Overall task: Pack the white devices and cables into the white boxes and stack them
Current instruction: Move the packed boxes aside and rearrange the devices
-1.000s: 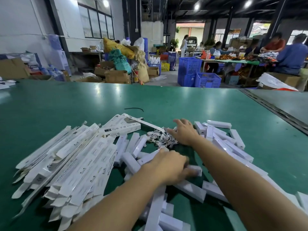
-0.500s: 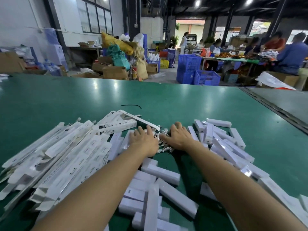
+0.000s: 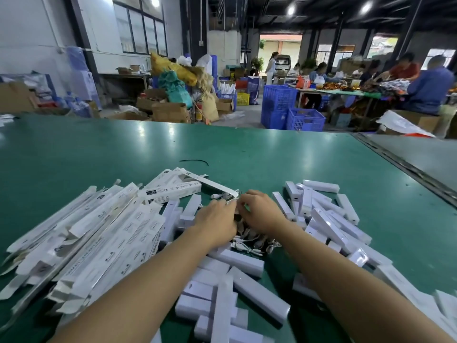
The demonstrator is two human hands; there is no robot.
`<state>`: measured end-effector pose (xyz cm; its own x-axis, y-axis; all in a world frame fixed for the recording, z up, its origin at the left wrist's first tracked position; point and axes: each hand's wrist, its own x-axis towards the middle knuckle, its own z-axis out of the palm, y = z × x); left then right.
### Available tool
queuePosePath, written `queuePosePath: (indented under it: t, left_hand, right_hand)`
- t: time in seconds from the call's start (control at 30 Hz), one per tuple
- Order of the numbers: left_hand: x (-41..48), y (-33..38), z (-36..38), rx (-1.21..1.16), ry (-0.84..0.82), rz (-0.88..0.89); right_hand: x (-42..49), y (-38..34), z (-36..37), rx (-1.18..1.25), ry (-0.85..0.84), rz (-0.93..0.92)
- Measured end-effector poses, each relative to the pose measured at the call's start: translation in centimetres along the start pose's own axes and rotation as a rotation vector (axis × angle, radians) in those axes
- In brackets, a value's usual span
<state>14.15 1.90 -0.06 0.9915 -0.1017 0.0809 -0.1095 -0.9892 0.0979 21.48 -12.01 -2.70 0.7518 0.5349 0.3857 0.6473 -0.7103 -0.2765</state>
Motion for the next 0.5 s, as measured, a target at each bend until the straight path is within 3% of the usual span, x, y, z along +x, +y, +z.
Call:
queuePosePath:
  t: [0.17, 0.37, 0.5]
  left_hand:
    - [-0.8, -1.0, 0.3, 0.132, -0.098, -0.149]
    - [0.6, -1.6, 0.5, 0.116, -0.272, -0.264]
    - [1.1, -1.7, 0.4, 0.061, -0.239, -0.217]
  right_hand:
    - [4.2, -2.4, 1.2, 0.063, -0.233, -0.117]
    - [6.5, -2.3, 3.6, -0.228, -0.449, -0.134]
    - [5.6, -2.1, 2.9, -0.180, -0.386, -0.049]
